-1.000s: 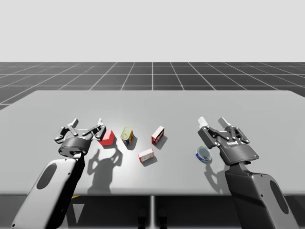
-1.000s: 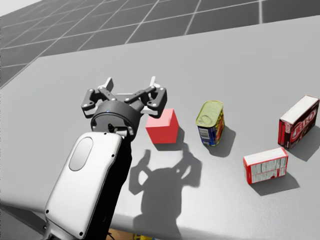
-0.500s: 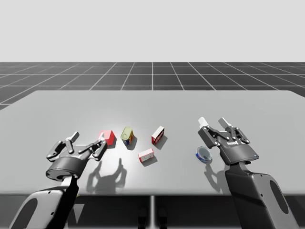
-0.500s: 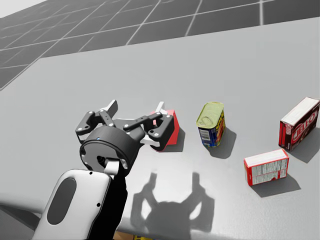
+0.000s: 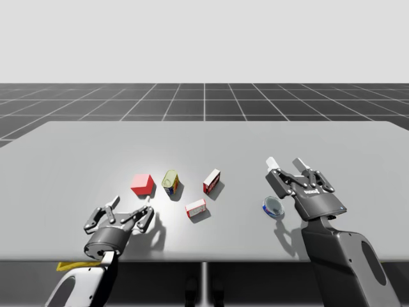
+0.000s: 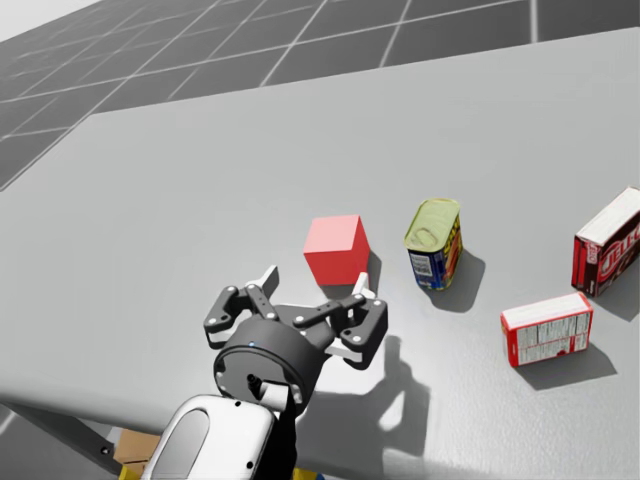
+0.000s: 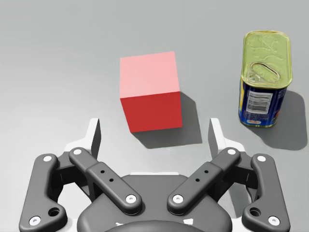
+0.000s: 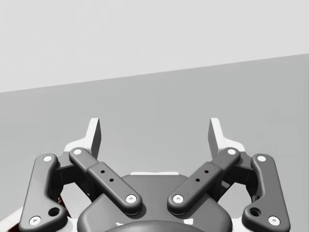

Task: Find the red cube and pick it up.

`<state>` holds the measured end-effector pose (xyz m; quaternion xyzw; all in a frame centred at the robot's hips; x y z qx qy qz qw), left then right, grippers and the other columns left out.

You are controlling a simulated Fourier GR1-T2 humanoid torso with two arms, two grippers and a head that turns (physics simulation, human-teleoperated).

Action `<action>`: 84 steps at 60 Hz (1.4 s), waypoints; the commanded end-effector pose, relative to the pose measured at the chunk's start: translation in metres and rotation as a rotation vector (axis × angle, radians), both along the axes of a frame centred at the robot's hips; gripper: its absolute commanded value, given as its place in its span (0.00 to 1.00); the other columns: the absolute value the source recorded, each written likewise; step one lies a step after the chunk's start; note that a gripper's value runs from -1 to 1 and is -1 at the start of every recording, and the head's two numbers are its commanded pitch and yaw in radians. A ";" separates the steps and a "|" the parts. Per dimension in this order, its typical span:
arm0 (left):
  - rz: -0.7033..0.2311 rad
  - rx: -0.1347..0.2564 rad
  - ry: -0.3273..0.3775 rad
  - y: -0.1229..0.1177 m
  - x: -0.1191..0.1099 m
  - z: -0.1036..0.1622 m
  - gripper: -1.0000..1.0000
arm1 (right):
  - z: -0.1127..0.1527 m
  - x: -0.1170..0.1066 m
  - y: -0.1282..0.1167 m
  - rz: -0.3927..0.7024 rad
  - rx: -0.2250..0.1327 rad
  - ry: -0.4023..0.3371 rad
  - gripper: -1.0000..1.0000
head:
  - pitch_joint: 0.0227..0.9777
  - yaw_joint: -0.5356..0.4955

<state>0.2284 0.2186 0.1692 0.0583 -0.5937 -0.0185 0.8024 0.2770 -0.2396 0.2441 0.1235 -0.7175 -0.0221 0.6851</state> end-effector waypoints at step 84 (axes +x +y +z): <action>0.031 -0.051 0.094 -0.001 0.073 -0.037 1.00 | -0.001 0.002 -0.004 -0.011 -0.006 0.002 0.00 | 0.51 0.91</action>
